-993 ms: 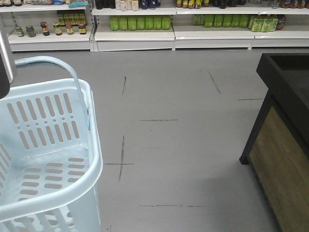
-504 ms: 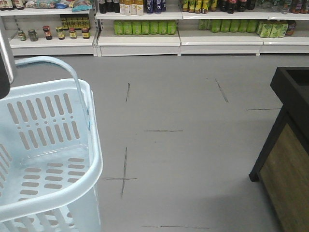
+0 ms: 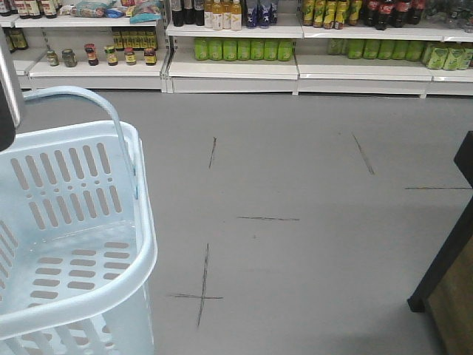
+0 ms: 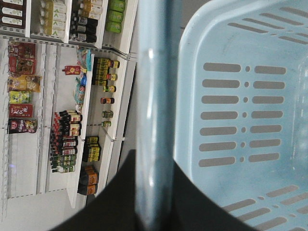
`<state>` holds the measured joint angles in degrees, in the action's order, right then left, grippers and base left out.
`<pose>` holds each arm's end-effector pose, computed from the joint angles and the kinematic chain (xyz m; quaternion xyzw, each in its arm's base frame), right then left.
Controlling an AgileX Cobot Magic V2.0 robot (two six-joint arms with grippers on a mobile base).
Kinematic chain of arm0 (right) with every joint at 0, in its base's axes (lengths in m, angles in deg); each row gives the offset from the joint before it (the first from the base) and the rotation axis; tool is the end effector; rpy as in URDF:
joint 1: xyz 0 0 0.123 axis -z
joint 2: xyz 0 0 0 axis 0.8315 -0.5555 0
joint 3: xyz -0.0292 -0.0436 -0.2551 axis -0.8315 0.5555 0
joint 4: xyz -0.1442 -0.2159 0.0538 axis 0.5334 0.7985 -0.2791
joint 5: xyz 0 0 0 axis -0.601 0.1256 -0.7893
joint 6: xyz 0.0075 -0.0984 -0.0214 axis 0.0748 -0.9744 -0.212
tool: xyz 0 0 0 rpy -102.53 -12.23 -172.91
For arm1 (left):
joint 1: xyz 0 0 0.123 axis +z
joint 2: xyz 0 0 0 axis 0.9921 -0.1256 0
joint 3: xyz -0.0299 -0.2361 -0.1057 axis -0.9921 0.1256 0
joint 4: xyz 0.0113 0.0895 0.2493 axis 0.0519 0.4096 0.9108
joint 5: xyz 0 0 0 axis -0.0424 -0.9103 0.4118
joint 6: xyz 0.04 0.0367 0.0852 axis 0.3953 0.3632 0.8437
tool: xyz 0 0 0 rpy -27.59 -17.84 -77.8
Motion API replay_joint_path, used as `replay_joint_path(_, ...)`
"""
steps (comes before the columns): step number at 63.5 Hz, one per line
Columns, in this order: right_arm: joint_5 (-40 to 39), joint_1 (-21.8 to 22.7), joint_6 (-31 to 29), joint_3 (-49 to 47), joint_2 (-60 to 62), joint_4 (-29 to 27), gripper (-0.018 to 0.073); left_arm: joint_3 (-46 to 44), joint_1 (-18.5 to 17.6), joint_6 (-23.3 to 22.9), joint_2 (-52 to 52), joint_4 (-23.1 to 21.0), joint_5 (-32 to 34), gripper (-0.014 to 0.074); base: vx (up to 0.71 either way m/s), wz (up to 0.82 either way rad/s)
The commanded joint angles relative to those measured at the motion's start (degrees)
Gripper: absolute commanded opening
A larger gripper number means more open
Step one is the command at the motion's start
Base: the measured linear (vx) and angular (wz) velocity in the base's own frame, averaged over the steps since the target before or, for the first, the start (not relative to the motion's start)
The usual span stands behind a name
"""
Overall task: Pick three apples into basket with both arms
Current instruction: 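Drive forward along the aisle holding the basket with the left gripper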
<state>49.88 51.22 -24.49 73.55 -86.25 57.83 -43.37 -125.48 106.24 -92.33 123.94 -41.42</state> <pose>0.1048 0.0091 0.2002 -0.0508 0.6968 0.0093 0.7154 0.1969 -0.1069 0.4073 0.5535 0.6767 0.2879 0.3909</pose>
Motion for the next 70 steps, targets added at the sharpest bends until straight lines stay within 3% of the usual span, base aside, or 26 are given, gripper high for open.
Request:
replay_joint_path(1, -4.4, 0.4, -0.6, 0.8, 0.8, 0.2, -0.0009, -2.0, -0.3, -0.4, 1.0, 2.7, 3.4, -0.0006, 0.2, 0.1)
replay_joint_path(70, -4.5, 0.4, -0.6, 0.8, 0.8, 0.2, -0.0009, -2.0, -0.3, -0.4, 1.0, 2.7, 3.4, -0.0006, 0.15, -0.08)
